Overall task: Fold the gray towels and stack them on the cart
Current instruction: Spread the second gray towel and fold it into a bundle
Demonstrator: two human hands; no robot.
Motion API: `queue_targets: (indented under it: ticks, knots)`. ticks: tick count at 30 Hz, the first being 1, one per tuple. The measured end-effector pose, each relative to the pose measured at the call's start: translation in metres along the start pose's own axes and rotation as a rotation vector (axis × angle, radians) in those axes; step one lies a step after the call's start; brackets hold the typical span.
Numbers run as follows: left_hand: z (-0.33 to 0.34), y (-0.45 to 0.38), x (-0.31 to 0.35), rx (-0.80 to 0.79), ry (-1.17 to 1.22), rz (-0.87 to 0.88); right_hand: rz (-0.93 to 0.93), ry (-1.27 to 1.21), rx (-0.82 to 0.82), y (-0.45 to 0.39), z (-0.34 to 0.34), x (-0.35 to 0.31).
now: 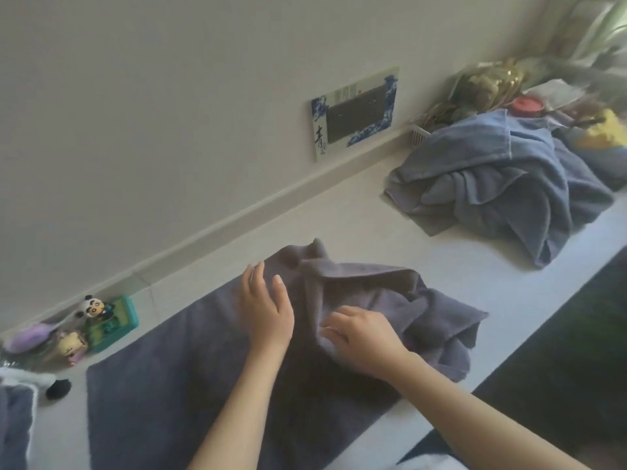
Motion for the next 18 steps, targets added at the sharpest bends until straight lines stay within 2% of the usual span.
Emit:
queue_targets:
  ticks: [3, 7, 9, 12, 14, 18]
  knots:
    - [0.009, 0.010, 0.001, -0.074, 0.022, 0.071, 0.046, 0.082, 0.172, 0.016, -0.001, 0.013]
    - [0.037, 0.028, 0.014, -0.271, 0.012, 0.165, 0.367, 0.229, 0.257, 0.034, -0.013, 0.054]
    - [0.052, 0.035, 0.027, -0.369, -0.052, 0.259, 0.589, 0.224, 0.208, 0.043, -0.015, 0.076]
    - [0.072, 0.036, 0.054, -0.432, -0.096, 0.460, 0.901, 0.121, 0.102, 0.061, -0.015, 0.106]
    - [0.088, 0.036, 0.071, -0.612, -0.095, 0.502, 1.066, -0.012, 0.094, 0.071, -0.015, 0.121]
    - [0.123, 0.036, 0.091, -0.886, -0.181, 0.469, 1.118, 0.009, 0.013, 0.078, -0.015, 0.133]
Point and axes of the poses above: each hand's wrist, its own y-axis away from the middle knuckle, its own z-axis out of the palm, x = y × z, the point moved 4 cm from there along -y, towards the middle knuckle
